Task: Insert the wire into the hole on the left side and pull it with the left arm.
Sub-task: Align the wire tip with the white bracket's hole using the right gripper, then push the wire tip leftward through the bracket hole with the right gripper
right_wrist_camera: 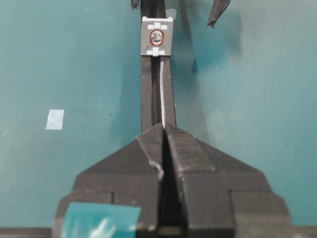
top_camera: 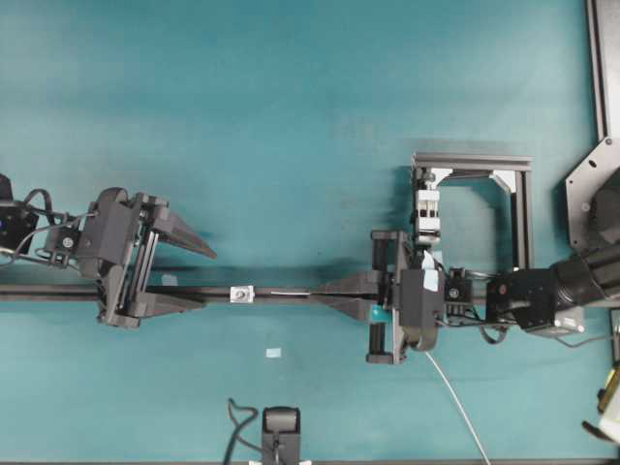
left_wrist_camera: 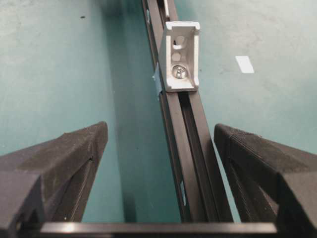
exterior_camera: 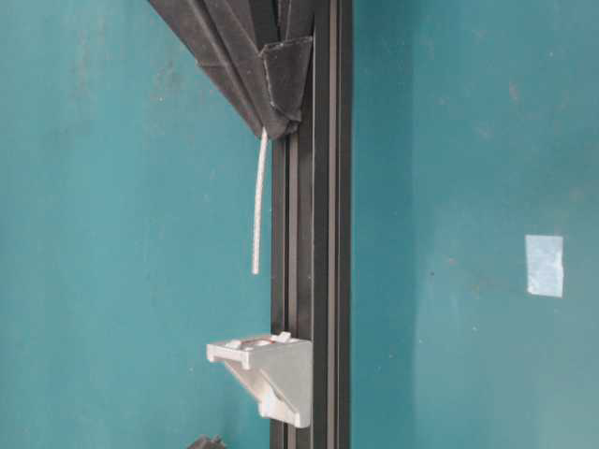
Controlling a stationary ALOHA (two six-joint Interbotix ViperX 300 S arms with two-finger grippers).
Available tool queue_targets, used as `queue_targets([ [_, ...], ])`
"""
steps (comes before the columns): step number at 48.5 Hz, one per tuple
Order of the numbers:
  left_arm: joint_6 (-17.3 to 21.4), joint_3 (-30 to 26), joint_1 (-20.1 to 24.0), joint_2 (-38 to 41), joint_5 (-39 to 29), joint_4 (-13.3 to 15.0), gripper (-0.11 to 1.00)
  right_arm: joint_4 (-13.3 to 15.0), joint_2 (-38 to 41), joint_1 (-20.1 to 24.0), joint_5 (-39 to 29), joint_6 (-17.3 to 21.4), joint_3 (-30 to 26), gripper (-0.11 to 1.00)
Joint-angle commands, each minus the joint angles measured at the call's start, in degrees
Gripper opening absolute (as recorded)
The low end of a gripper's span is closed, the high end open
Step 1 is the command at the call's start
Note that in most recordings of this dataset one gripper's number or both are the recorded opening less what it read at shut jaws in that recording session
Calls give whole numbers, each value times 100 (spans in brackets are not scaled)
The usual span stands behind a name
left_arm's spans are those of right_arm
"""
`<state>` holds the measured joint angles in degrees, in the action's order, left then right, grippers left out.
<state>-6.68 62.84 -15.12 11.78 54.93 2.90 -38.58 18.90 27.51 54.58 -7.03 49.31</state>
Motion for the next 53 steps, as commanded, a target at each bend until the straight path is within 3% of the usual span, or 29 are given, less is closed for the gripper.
queue_targets([
  [1, 9, -53, -35, -62, 53, 9, 78, 44, -62, -35, 9, 9, -62, 2],
  [39, 9, -53, -35, -70, 53, 9, 78, 290, 79, -246, -149, 0, -334, 2],
  [53, 9, -44, -35, -79, 53, 9, 78, 281, 79, -308, -264, -185, -448, 2],
])
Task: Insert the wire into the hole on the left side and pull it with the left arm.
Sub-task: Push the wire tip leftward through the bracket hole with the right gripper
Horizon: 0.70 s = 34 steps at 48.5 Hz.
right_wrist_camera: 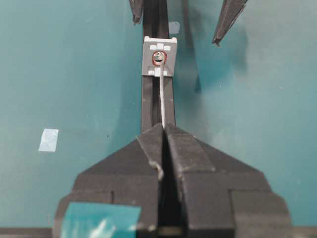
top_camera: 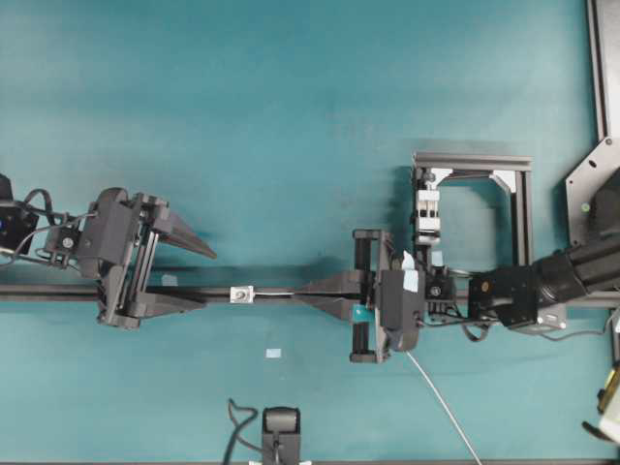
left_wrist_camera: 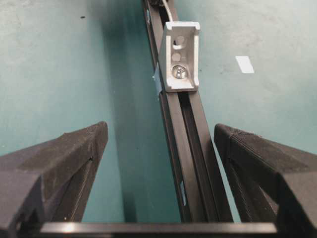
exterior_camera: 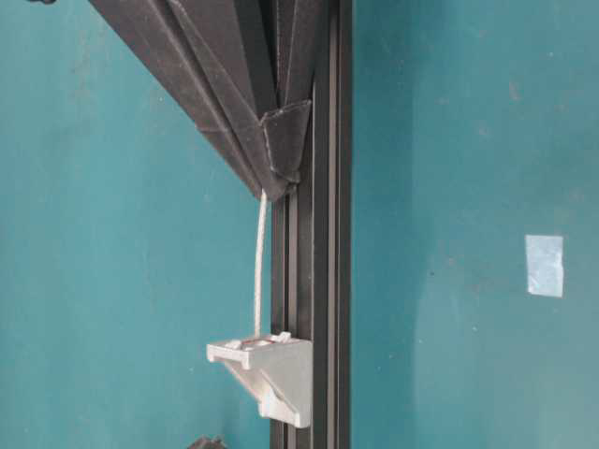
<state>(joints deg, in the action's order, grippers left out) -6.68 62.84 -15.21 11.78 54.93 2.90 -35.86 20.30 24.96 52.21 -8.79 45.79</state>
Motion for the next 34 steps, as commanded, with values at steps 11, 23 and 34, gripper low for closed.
queue_targets([
  [11, 9, -53, -26, -79, 53, 9, 78, 9, -18, -105, -105, -18, -158, 2],
  [23, 18, -53, -26, -88, 53, 9, 78, 9, 88, -167, -105, -18, -272, 2],
  [34, 18, -35, -18, -149, 35, 9, 78, 9, 97, -255, -193, -53, -360, 2],
])
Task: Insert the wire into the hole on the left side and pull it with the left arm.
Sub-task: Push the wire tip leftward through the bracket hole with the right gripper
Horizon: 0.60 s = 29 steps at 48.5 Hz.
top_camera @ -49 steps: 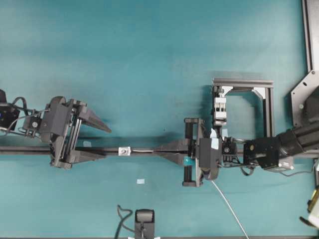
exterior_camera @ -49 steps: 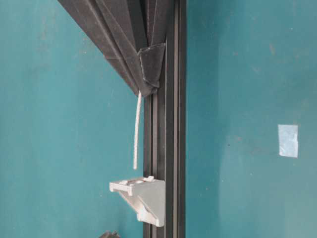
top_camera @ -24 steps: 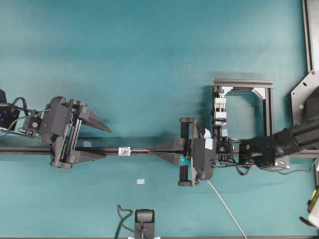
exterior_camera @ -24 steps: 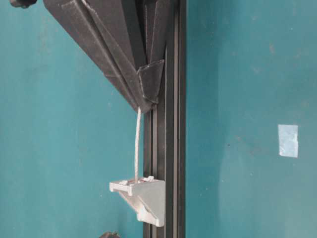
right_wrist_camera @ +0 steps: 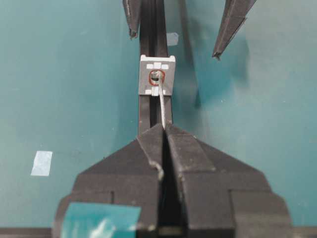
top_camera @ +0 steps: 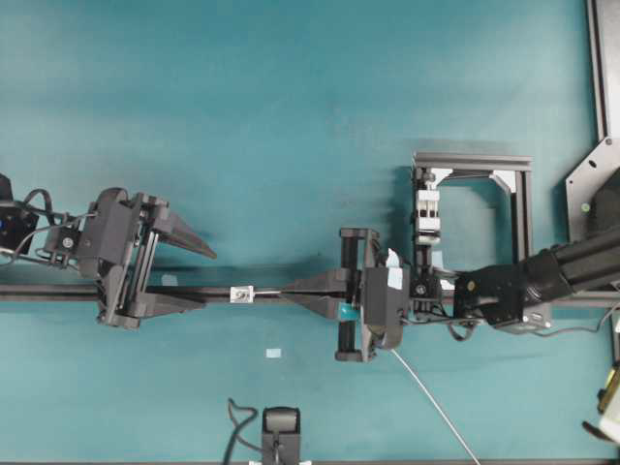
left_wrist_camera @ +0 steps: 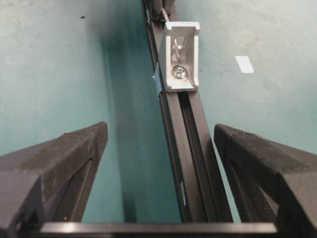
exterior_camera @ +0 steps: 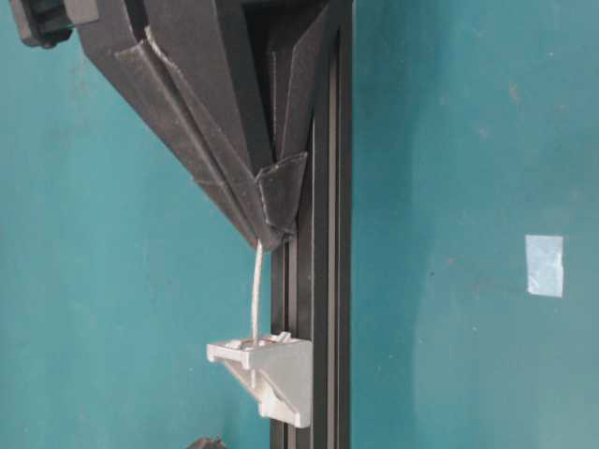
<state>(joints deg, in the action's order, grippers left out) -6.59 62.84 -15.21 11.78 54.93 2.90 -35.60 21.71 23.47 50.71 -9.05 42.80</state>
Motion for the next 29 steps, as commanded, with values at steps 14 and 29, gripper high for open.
queue_targets([
  [14, 9, -26, -18, -211, 18, 0, 78, 79, -44, -193, -299, -237, -281, 2],
  [29, 9, -18, -26, -211, -53, 9, 78, 211, -53, -264, -387, -246, -413, 2],
])
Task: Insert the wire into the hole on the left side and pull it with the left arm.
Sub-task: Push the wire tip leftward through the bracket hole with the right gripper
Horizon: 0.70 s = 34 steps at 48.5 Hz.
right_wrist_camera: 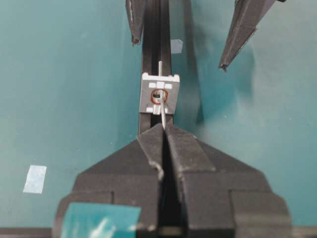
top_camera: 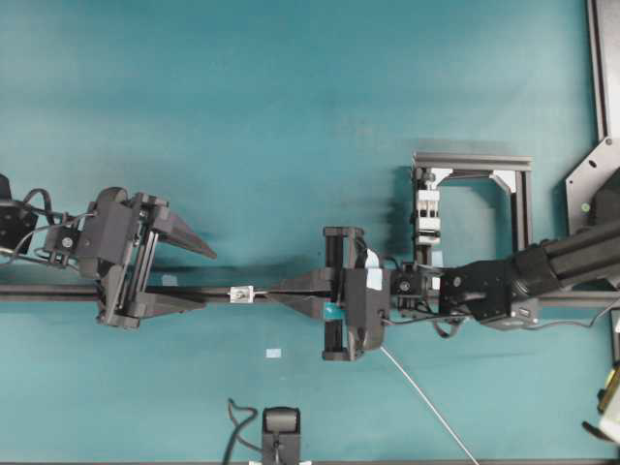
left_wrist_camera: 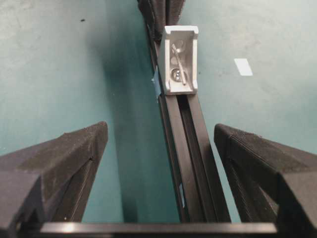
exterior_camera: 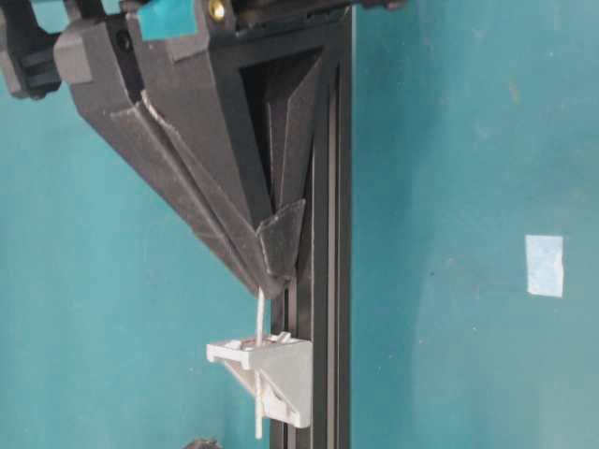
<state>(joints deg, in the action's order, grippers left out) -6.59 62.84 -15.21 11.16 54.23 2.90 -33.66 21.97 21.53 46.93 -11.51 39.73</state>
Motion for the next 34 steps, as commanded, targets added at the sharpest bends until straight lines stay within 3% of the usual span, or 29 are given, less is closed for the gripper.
queue_targets([
  [1, 0, -18, -26, -149, 18, 9, 78, 18, -70, -79, -18, 0, -105, 2],
  [34, 0, -9, -26, -149, 18, 9, 78, 123, -79, -167, -185, 0, -299, 2],
])
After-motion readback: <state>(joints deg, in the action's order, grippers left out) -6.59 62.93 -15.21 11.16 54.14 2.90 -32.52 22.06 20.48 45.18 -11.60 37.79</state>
